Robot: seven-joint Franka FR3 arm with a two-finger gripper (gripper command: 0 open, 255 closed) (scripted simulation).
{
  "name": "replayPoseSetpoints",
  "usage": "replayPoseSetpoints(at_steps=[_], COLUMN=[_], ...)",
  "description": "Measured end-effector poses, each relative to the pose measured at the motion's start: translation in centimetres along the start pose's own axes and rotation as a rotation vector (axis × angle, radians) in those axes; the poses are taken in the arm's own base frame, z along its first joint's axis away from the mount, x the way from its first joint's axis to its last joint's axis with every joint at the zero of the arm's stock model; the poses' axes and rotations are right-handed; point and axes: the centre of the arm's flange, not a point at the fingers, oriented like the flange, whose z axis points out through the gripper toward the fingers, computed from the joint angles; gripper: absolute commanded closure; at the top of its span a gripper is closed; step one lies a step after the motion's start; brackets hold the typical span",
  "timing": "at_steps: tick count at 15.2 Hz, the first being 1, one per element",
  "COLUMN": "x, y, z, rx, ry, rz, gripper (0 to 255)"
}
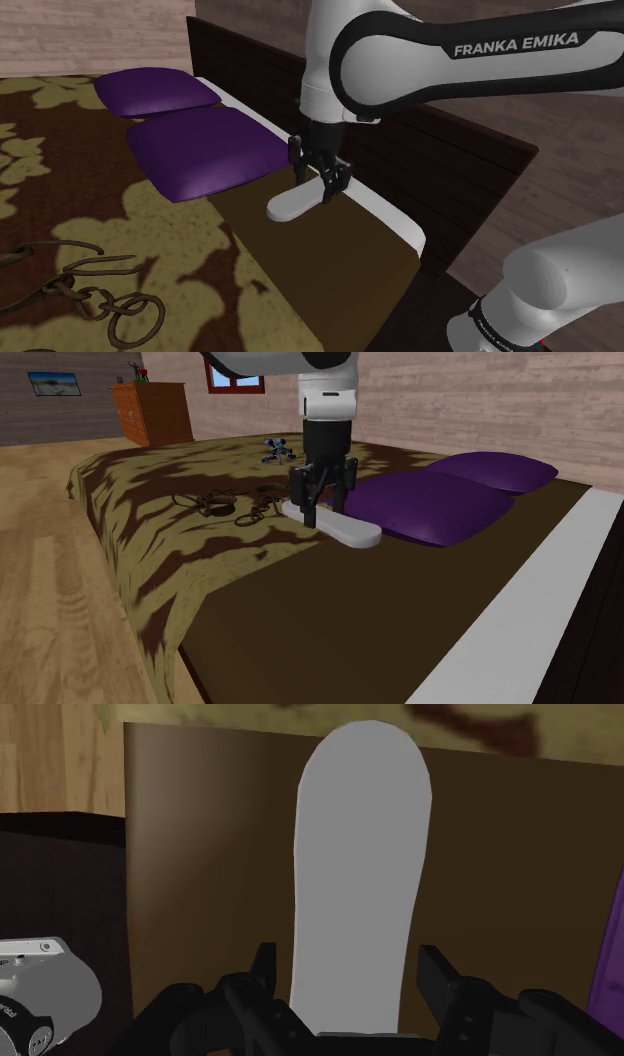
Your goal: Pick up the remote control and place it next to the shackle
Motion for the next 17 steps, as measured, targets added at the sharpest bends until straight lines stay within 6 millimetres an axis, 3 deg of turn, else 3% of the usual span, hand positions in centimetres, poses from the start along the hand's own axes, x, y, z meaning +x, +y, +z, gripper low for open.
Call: replayPoseSetpoints(at_steps=[10,12,17], x=[-13.5,-14.6,-15.0], y=[0.7,0.8,0.7], z=[-0.2,0.3,2.8], rx=[-0.007,-0.002,0.000], ry=[-0.001,-0.001,0.000], rz=[-0.008,-0.001,0.002], gripper=[255,255,255])
